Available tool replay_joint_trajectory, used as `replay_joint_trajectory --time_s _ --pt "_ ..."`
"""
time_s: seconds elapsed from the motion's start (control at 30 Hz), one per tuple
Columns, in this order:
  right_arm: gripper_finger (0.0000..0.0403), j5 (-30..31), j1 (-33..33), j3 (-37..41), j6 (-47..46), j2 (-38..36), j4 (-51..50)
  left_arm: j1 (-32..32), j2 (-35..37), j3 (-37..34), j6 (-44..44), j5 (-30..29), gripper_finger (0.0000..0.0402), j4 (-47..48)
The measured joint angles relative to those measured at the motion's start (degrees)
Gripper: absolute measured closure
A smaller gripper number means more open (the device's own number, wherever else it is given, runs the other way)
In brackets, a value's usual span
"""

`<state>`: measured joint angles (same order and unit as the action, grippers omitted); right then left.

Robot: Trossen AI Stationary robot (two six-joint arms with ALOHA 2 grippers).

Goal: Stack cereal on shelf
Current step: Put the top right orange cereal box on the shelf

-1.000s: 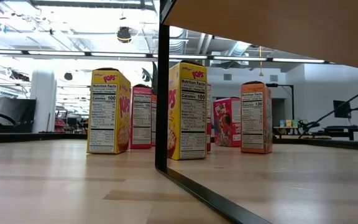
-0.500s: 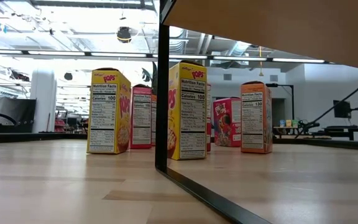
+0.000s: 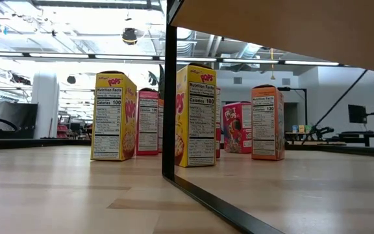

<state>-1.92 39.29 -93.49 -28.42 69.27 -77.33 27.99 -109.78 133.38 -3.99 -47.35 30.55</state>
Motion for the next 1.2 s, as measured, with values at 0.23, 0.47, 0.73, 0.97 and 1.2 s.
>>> replay_joint_trajectory --time_s 0.23,0.47,0.73,0.97,1.2 --pt "0.0262 8.6 -0.6 -2.4 7.9 7.7 -5.2 0.0 0.0 0.0 -3.9 0.0 0.0065 2.8" --pt "0.0387 9.8 -2.0 -5.9 12.6 9.8 -3.2 0.0 0.0 0.0 -4.6 0.0 0.0065 3.2" --pt "0.0381 9.8 -4.1 -6.2 17.4 16.1 -4.7 0.0 0.0 0.0 -7.9 0.0 0.0065 6.8" --pt "0.0389 9.8 -4.5 -6.2 18.3 19.2 -8.5 0.1 0.0 0.0 -11.6 0.0 0.0065 9.7" --pt "0.0377 9.7 -2.2 -6.2 14.0 19.2 -11.4 0.1 0.0 -0.5 -15.8 0.3 0.0065 12.2"
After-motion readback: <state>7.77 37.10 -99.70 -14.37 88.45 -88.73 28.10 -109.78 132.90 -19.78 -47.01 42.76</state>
